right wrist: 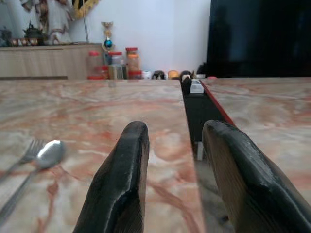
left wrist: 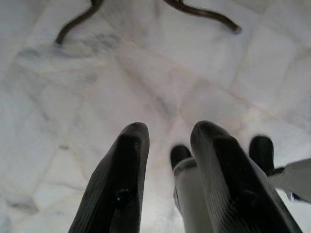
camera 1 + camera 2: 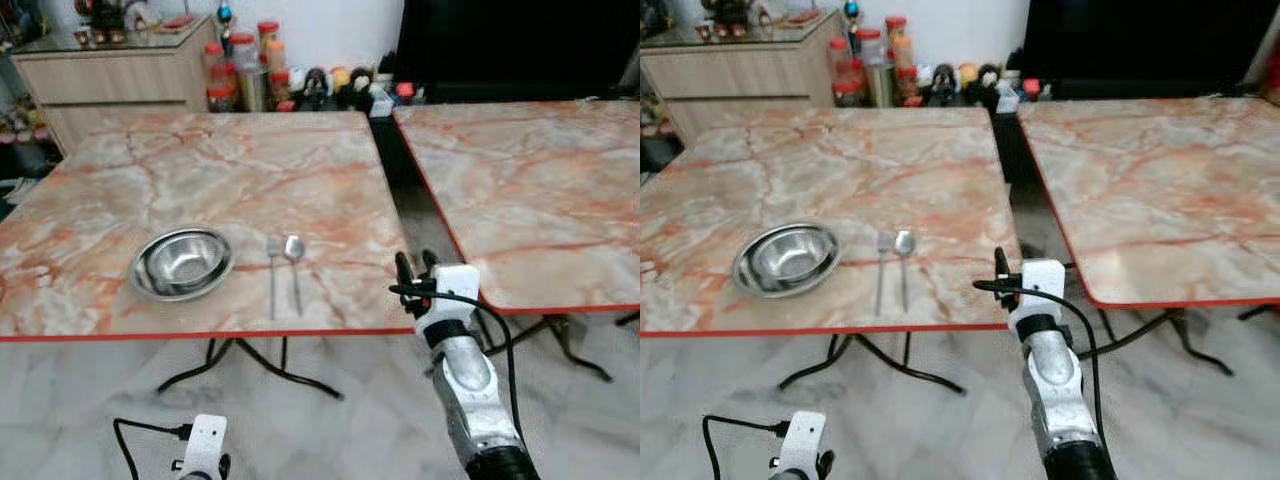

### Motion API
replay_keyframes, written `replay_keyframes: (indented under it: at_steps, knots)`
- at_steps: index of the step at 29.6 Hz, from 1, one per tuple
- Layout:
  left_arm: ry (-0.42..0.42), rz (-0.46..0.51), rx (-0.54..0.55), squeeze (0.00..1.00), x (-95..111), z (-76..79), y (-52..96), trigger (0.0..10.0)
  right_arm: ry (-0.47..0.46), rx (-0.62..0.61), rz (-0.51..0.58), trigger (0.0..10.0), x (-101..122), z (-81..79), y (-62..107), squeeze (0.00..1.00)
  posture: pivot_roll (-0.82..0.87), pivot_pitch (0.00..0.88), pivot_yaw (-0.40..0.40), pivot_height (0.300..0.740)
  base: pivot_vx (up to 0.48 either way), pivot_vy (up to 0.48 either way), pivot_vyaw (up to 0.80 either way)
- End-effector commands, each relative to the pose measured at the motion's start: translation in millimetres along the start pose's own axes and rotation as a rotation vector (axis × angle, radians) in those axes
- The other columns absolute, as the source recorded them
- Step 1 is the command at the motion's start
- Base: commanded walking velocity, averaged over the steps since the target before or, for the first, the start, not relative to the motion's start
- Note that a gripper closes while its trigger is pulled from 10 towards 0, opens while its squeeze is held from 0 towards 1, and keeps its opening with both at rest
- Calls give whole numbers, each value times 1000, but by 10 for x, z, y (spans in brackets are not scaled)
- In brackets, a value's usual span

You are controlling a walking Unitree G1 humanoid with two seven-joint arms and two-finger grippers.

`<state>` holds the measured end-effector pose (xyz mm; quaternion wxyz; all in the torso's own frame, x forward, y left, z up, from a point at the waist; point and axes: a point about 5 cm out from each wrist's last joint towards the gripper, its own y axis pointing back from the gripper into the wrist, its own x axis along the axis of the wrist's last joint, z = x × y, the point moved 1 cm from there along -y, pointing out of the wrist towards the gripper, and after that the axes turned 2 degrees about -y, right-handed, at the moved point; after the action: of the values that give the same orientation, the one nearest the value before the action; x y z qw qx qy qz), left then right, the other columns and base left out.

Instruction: Setting the table

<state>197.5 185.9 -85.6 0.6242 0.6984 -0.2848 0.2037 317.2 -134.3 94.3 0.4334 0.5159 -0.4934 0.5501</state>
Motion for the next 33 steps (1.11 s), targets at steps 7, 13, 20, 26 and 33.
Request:
replay_keyframes:
  at_steps: [7,13,20,26,33]
  knots:
    - [0,-4,12,0,-21,-30,6,10000,21,-5,-22,10000,-18,51,53,0,-68,1,-19,736,0,-301,0]
    - [11,-4,15,0,-28,-22,8,10000,19,-33,-125,10000,-264,137,171,0,-67,3,-28,736,0,-301,0]
    - [17,-2,18,0,-14,-24,4,10000,-12,-105,-364,10000,-775,285,402,0,-64,0,-24,736,0,-290,0]
    - [20,-5,12,0,-2,-22,-1,10000,-19,-106,-600,10000,-1168,322,662,0,-68,0,-16,736,0,0,0]
    - [27,1,1,0,38,-1,-13,10000,-40,-89,-904,10000,-1566,300,1165,0,-61,0,-9,736,0,0,0]
